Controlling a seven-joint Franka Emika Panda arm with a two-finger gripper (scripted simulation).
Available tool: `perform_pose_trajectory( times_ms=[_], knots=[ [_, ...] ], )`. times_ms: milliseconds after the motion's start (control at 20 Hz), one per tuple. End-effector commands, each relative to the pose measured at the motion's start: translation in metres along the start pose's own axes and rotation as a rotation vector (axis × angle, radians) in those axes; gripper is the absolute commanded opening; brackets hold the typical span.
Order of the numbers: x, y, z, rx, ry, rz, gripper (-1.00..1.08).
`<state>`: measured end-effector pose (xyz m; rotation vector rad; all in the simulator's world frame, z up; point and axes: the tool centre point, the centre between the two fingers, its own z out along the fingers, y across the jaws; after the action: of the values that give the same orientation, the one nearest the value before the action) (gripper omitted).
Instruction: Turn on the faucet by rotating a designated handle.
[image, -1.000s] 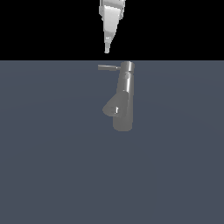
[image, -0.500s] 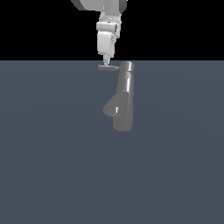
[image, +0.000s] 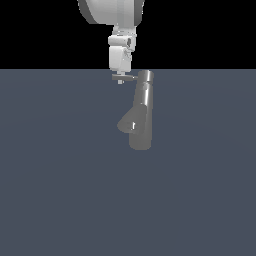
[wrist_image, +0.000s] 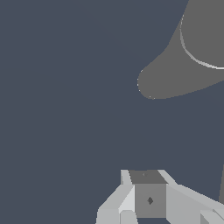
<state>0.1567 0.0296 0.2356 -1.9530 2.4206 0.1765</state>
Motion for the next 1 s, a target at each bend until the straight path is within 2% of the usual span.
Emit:
perform_pose_trajectory(
  times_ms=[0, 950],
  knots=[
    [0.000, -0.001, 0.000, 0.001, 0.000, 0.003, -1.00],
    [-0.003, 0.038, -0.015, 0.001, 0.000, 0.002, -1.00]
  ],
)
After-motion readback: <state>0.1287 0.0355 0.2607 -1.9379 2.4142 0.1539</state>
